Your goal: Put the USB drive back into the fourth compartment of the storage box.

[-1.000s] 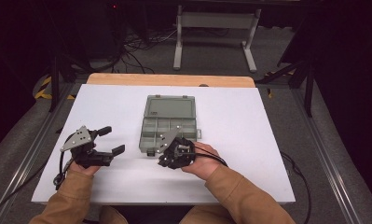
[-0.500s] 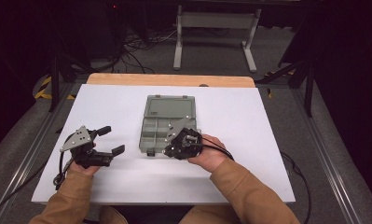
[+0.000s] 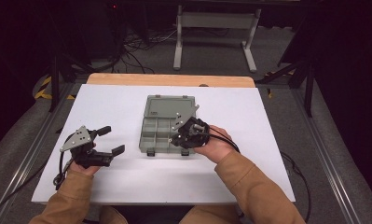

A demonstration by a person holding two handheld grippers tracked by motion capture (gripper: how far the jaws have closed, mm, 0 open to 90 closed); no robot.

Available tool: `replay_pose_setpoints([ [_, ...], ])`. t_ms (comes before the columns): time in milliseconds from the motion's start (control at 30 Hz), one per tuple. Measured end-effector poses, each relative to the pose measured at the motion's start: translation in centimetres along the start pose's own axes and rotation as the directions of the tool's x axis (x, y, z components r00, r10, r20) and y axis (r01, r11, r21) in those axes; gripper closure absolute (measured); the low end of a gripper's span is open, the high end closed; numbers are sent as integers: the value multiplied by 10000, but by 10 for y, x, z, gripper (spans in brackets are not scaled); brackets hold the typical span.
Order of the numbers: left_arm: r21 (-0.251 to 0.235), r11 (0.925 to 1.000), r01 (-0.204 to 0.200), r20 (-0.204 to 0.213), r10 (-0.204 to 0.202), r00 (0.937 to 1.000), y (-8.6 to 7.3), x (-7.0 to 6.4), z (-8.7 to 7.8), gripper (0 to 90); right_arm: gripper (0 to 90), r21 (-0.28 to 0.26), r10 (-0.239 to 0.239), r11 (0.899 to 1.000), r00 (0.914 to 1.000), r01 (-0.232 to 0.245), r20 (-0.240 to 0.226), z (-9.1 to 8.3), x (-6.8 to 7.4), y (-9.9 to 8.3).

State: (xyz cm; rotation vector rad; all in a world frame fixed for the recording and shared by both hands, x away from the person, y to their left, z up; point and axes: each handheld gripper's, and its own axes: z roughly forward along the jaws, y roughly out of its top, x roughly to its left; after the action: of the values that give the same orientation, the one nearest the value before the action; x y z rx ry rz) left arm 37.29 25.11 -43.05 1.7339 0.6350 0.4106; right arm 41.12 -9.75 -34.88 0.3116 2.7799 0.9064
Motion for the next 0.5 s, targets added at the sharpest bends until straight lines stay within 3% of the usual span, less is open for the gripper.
replay_pose_setpoints([
  [500,41,9999,-139,-76,139,9999,0,1,0,72,795,194,753,9969,9963,-761,424,-1,-32,-8],
])
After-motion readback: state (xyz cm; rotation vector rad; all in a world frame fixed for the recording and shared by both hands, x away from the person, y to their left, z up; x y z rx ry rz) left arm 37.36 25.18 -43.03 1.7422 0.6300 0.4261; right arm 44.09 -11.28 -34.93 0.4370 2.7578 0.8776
